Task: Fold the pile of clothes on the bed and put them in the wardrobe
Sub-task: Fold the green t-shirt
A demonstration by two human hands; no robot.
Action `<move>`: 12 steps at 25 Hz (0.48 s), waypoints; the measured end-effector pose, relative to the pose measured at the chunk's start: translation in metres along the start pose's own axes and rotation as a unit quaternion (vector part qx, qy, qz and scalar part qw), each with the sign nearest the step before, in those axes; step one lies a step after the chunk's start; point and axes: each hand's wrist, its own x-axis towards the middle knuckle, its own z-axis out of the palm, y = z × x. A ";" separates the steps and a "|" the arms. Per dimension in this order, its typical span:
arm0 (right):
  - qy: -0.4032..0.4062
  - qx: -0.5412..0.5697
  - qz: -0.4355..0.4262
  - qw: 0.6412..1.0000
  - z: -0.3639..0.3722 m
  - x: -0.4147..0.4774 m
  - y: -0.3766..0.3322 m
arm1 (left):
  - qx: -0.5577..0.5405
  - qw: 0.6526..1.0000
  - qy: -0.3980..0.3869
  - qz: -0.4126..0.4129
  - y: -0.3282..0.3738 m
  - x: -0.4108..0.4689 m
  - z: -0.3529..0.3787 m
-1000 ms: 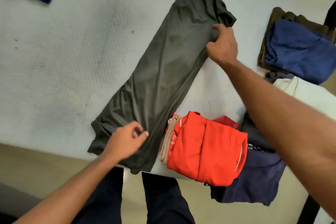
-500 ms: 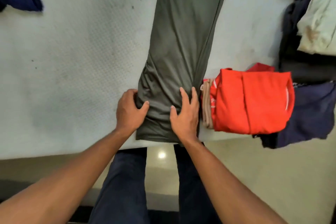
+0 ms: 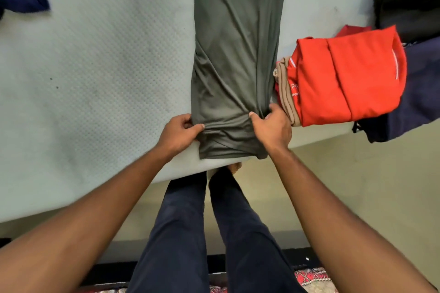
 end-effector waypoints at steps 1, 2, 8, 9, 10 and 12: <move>-0.006 -0.018 -0.018 1.000 0.000 -0.004 0.000 | 0.023 0.999 0.015 0.027 -0.001 0.000 -0.001; -0.011 -0.027 -0.040 0.999 0.002 -0.008 0.001 | 0.027 0.998 0.030 0.045 -0.001 0.002 -0.001; -0.057 0.217 -0.037 0.974 0.000 -0.011 0.025 | -0.123 0.991 0.059 0.007 0.019 0.011 0.025; -0.086 0.251 -0.028 0.964 -0.003 -0.007 0.025 | -0.127 0.991 0.049 0.010 0.020 0.011 0.030; -0.115 0.248 -0.039 0.961 -0.004 -0.003 0.025 | -0.129 0.991 0.041 0.009 0.019 0.011 0.037; -0.151 0.180 -0.080 0.969 -0.007 -0.001 0.024 | -0.115 0.993 0.032 0.007 0.012 0.007 0.050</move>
